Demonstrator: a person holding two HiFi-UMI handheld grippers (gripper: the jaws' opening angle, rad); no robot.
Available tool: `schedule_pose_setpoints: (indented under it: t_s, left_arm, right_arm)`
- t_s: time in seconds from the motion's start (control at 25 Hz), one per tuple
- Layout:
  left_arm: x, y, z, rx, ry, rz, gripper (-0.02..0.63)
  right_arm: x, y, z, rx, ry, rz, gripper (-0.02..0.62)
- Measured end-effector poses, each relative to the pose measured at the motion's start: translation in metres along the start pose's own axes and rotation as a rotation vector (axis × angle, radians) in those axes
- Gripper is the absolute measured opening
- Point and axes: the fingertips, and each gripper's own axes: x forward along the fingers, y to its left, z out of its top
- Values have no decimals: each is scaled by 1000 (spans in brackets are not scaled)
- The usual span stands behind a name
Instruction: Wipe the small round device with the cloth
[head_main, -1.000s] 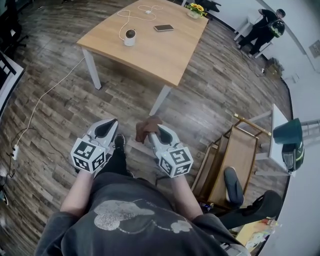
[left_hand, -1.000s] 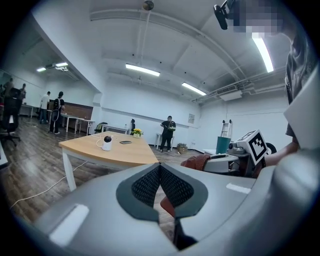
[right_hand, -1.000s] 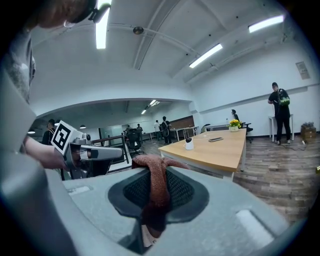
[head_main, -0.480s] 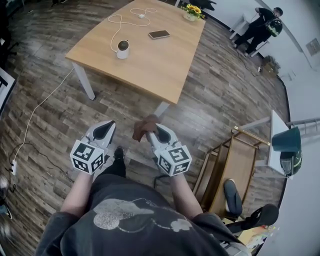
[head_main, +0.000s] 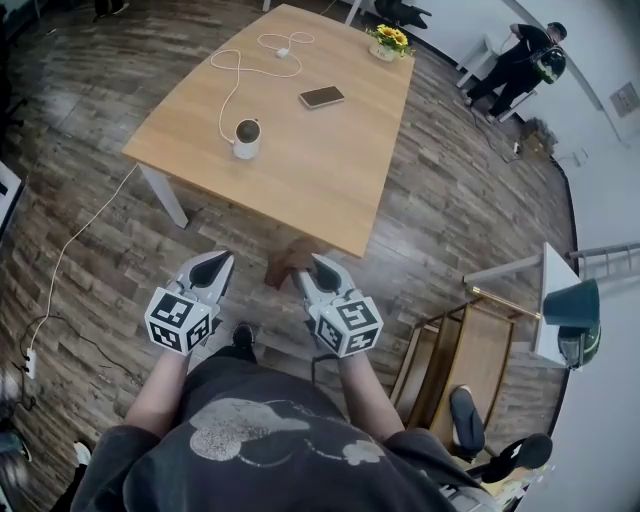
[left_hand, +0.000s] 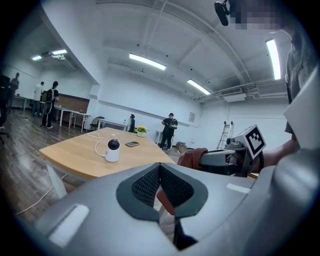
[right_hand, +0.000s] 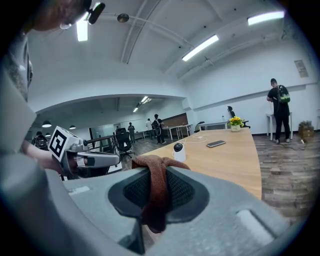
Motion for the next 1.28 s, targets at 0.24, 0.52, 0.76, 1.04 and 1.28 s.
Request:
schedule_pose_setpoints:
  t_s: [0.24,0.52,0.76,1.04,1.28]
  left_arm:
    - [33,2,14,11,-5,-80,17]
    - [48,17,18,0,9,-62,18]
    - [65,43,13,-33,39,25,17]
    - [101,84,46,-31,-2,126,17]
    - [127,115,68,-24,-22,179,17]
  right_arm:
    - [28,-7,4,11,1,-6,52]
    - [44,-17,22,27,-18,20,52]
    - [80,-28,34,19,-12,119,52]
    - [135,-48,77,-6,-32,255,54]
    - [186,-58,115,-69,-52,347,54]
